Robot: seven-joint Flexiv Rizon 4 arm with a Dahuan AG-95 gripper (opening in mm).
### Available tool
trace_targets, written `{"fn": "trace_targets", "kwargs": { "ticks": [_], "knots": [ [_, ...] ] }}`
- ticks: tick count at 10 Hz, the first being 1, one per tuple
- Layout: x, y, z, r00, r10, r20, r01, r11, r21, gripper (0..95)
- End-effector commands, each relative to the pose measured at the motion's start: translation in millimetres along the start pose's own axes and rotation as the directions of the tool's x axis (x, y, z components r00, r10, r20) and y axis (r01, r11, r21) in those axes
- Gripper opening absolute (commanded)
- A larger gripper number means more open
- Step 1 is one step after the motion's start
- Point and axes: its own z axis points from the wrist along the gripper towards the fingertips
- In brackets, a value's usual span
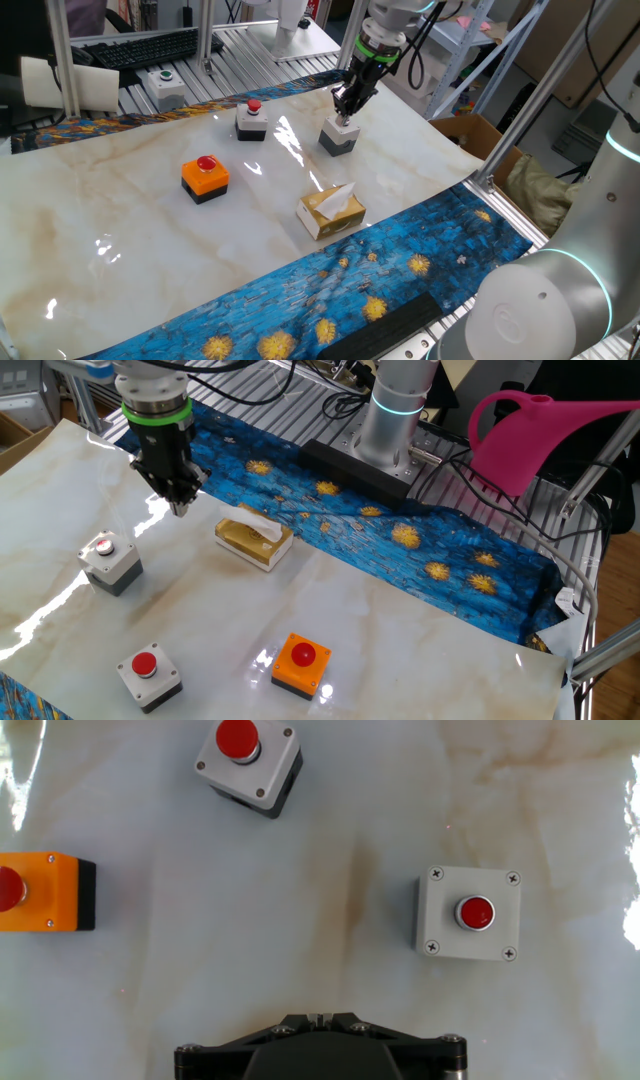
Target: Press three buttons from left to right in sequence
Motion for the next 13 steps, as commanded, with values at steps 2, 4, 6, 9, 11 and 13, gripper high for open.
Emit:
{"fn": "trace_targets", "kwargs": {
  "ticks": [2, 4, 6, 9, 11, 13],
  "knots": [
    [-0.3, 0.1, 0.1, 0.994, 0.104, 0.038, -0.105, 0.994, 0.022, 0.0],
    [-0.3, 0.1, 0.1, 0.981, 0.192, 0.02, -0.192, 0.981, 0.013, 0.0],
    [-0.3, 0.1, 0.1, 0.959, 0.283, 0.02, -0.284, 0.959, 0.025, 0.0],
    [-0.3, 0.1, 0.1, 0.927, 0.374, 0.001, -0.374, 0.926, 0.052, 0.0],
    [-0.3, 0.1, 0.1, 0.926, 0.377, 0.017, -0.377, 0.92, 0.105, 0.0],
    [-0.3, 0.1, 0.1, 0.914, 0.405, 0.033, -0.406, 0.908, 0.107, 0.0]
  ]
}}
